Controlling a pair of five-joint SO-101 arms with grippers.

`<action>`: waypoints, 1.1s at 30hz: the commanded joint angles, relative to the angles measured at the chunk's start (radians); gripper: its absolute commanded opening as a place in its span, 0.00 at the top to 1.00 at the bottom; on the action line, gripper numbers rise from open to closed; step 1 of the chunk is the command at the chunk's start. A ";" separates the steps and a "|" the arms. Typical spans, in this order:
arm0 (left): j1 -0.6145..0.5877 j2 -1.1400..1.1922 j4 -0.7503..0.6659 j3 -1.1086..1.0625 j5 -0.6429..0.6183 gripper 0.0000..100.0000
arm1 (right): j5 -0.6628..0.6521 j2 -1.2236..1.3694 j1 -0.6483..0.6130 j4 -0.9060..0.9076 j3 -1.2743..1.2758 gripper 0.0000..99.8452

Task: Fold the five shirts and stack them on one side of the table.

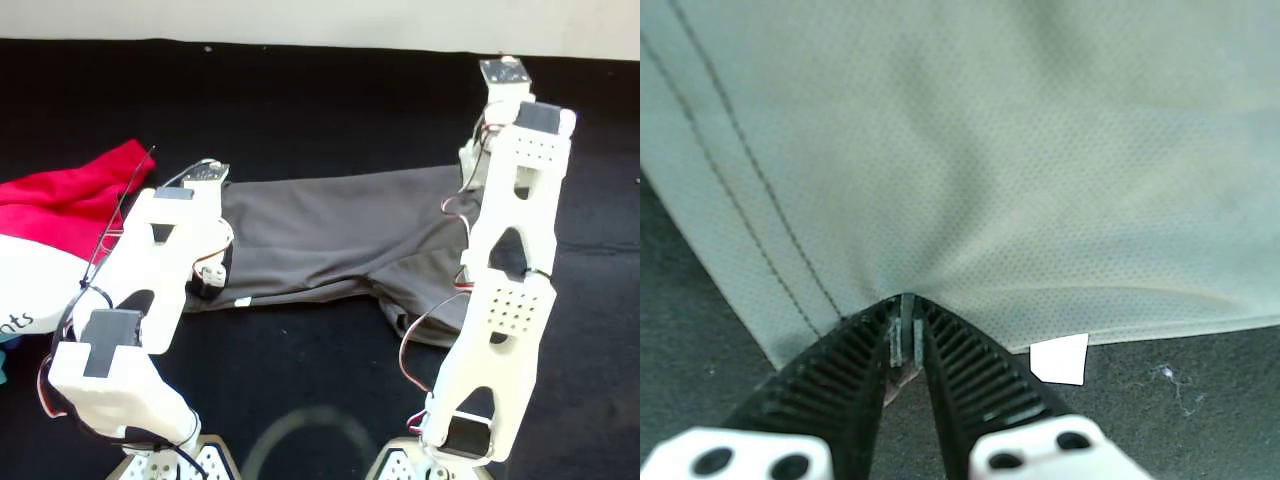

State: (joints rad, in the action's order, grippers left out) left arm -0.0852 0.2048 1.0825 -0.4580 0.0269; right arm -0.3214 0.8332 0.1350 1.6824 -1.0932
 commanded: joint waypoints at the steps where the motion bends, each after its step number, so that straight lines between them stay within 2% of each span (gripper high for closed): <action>1: -0.024 0.008 -0.031 -0.007 0.000 0.99 | -0.035 -0.048 -0.005 0.085 -0.142 0.89; 5: -0.024 0.008 -0.031 -0.007 0.000 0.99 | -0.041 -0.128 0.008 0.085 -0.033 0.89; 12: -0.024 0.008 -0.031 -0.007 0.000 0.99 | -0.160 -0.463 -0.018 0.064 0.519 0.89; 16: -0.024 0.008 -0.031 -0.007 0.000 0.99 | -0.198 -0.680 -0.044 -0.054 0.877 0.89; 25: -0.024 0.008 -0.031 -0.007 0.000 0.99 | -0.207 -1.181 -0.266 -0.449 1.728 0.89; 29: -0.024 0.008 -0.031 -0.007 0.000 0.99 | -0.207 -1.257 -0.302 -0.550 1.933 0.89; 33: -0.024 0.008 -0.031 -0.007 0.000 0.99 | -0.206 -1.237 -0.302 -0.633 1.986 0.89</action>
State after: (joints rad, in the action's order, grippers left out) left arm -0.0852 0.2048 1.0825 -0.4580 0.0269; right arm -0.5148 -0.3775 -0.1565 1.1132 0.8615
